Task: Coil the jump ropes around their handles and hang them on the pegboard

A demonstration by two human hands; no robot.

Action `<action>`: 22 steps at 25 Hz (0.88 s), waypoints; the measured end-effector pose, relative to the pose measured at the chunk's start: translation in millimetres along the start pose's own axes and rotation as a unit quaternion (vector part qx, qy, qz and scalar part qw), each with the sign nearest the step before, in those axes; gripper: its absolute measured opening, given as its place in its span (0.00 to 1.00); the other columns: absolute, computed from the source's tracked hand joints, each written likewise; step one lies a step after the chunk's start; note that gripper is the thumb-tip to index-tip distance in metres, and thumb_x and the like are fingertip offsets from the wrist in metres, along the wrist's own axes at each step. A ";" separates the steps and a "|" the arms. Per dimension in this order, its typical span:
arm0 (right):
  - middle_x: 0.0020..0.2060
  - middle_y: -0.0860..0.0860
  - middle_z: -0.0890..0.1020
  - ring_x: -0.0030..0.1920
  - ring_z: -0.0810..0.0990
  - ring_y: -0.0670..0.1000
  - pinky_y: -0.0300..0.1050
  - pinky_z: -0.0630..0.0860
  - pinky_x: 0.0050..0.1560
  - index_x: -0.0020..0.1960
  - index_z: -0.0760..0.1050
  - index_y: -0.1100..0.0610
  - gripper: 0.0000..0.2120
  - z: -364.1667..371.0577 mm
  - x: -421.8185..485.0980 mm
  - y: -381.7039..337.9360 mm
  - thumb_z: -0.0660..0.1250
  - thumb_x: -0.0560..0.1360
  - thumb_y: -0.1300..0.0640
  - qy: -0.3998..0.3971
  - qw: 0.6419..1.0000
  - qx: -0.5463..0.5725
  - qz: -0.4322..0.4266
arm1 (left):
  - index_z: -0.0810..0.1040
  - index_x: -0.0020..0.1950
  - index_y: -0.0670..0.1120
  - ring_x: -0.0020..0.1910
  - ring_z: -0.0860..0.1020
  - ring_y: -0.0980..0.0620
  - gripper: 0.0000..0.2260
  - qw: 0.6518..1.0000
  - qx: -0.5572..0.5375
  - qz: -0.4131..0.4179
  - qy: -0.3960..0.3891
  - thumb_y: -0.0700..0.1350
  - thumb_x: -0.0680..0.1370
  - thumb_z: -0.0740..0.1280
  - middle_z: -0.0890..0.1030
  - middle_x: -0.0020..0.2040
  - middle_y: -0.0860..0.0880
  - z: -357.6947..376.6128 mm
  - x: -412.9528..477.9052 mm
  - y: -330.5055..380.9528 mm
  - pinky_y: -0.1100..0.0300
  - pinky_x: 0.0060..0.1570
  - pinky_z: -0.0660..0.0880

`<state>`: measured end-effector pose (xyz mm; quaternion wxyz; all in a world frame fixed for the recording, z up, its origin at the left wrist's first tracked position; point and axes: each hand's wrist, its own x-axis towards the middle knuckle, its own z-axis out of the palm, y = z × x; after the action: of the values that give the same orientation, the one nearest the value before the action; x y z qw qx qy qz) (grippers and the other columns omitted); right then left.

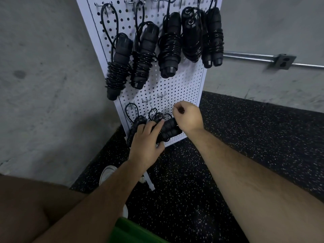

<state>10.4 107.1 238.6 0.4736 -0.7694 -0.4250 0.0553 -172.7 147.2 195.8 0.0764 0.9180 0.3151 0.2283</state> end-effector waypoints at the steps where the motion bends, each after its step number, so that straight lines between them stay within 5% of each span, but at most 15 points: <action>1: 0.44 0.46 0.83 0.46 0.80 0.46 0.45 0.80 0.52 0.50 0.82 0.55 0.06 -2.3 -2.2 0.0 0.67 0.78 0.55 -0.001 1.000 0.004 0.001 | 0.64 0.80 0.48 0.64 0.68 0.43 0.33 1.000 0.001 0.000 -0.001 0.49 0.77 0.70 0.71 0.68 0.47 -1.1 0.3 0.8 0.46 0.61 0.74; 10: 0.45 0.38 0.82 0.48 0.78 0.34 0.23 0.69 0.46 0.50 0.82 0.50 0.06 -29.5 -37.7 11.3 0.66 0.79 0.54 -0.010 0.994 0.105 0.021 | 0.69 0.76 0.46 0.63 0.70 0.44 0.32 0.997 0.011 0.036 0.065 0.45 0.74 0.74 0.74 0.66 0.47 -2.2 4.1 23.1 0.45 0.60 0.75; 22: 0.52 0.43 0.83 0.54 0.79 0.39 0.33 0.74 0.58 0.58 0.81 0.52 0.10 -27.6 -6.7 16.5 0.67 0.79 0.53 -0.009 0.993 0.115 0.039 | 0.71 0.73 0.44 0.62 0.69 0.46 0.27 0.995 -0.033 0.008 0.089 0.49 0.76 0.73 0.74 0.66 0.47 20.0 23.8 28.7 0.45 0.61 0.75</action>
<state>29.6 80.5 238.8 0.5525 -0.7252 -0.3899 0.1294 -131.2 139.2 195.1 0.0765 0.8934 0.3057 0.3201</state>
